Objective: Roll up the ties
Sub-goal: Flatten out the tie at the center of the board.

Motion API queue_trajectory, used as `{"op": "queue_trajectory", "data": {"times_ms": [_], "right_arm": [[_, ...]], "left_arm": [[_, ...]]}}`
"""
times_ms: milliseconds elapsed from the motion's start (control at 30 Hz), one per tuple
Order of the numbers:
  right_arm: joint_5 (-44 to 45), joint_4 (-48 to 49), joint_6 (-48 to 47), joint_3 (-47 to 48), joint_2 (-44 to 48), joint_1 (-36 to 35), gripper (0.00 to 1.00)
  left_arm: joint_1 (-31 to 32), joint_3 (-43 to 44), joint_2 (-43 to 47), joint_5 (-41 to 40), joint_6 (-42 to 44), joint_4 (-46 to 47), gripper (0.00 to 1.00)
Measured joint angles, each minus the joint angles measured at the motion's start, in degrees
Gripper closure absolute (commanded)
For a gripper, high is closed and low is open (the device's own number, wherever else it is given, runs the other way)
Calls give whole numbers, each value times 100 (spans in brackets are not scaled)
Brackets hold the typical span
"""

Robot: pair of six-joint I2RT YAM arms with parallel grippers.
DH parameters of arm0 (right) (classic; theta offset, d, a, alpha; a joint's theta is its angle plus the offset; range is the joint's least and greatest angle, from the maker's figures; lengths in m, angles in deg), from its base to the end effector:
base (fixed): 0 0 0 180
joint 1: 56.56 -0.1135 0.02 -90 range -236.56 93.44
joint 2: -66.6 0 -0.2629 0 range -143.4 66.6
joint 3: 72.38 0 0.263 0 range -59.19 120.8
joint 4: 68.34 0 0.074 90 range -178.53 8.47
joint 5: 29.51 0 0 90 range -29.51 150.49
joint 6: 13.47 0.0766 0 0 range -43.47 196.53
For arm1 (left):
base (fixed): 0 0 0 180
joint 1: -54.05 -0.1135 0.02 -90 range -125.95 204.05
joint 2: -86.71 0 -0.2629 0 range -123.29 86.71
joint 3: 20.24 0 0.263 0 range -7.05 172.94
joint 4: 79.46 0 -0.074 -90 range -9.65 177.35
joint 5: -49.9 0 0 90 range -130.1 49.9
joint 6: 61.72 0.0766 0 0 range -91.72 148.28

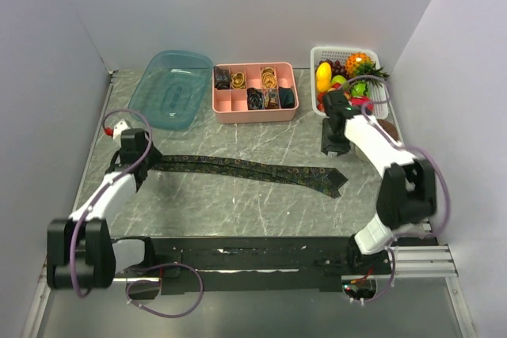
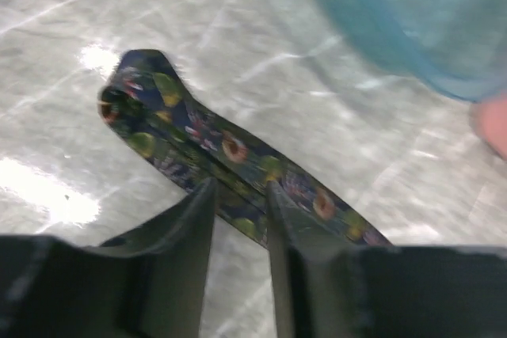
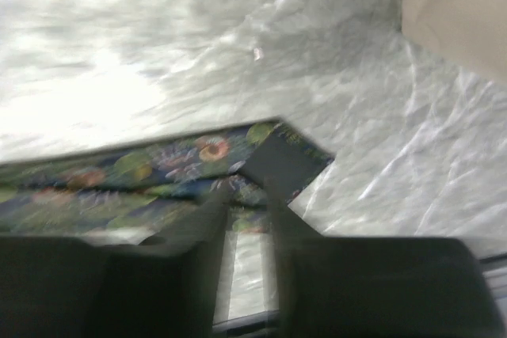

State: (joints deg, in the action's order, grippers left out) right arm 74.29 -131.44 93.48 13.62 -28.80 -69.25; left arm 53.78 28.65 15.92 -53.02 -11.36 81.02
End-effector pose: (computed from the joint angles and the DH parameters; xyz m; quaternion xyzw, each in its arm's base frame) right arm 0.3443 0.0588 0.1908 0.0547 0.9798 -0.0762 0.1764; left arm 0.2889 0.0185 0.1653 -0.3526 0.8355 -0.0411 0.4194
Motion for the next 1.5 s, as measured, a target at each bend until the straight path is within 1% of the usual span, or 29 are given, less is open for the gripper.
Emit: {"op": "queue_trajectory", "data": {"times_ms": [67, 100, 167, 200, 400, 567, 800, 833, 867, 900, 1200, 1433, 1467, 1500], "right_arm": [[-205, 140, 13, -258, 568, 59, 36], [-315, 181, 17, -413, 817, 111, 31], [-522, 225, 17, -708, 1147, 234, 28], [-651, 221, 17, -870, 1244, 306, 25], [-1351, 166, 63, -1711, 1134, 518, 26], [-1587, 98, 149, -1910, 935, 518, 28], [-1534, 105, 188, -1961, 828, 518, 33], [-1488, 105, 190, -1961, 780, 518, 34], [-1445, 105, 192, -1963, 723, 518, 39], [-1403, 107, 190, -1969, 673, 520, 39], [-1263, 131, 212, -2035, 505, 577, 39], [-1270, 74, 195, -1954, 107, 702, 40], [-1283, 79, 184, -1937, 79, 706, 48], [-1300, 74, 170, -1912, 44, 710, 65]], "left_arm": [[13, -210, 374, 195, -20, 140, 48], [39, -345, 542, 319, -48, 219, 39], [109, -514, 708, 542, -59, 254, 24], [136, -555, 739, 616, -61, 258, 3], [205, -555, 756, 1095, -37, 398, 4], [264, -131, 590, 1412, 9, 439, 4], [299, 378, 328, 1661, 74, 581, 4], [299, 404, 304, 1674, 92, 586, 4], [299, 426, 286, 1683, 105, 584, 4], [299, 444, 271, 1690, 109, 579, 3], [299, 468, 258, 1764, 114, 584, 4], [299, 468, 258, 1808, 133, 592, 3], [299, 468, 258, 1812, 136, 590, 3], [299, 468, 258, 1818, 138, 592, 3]]}}
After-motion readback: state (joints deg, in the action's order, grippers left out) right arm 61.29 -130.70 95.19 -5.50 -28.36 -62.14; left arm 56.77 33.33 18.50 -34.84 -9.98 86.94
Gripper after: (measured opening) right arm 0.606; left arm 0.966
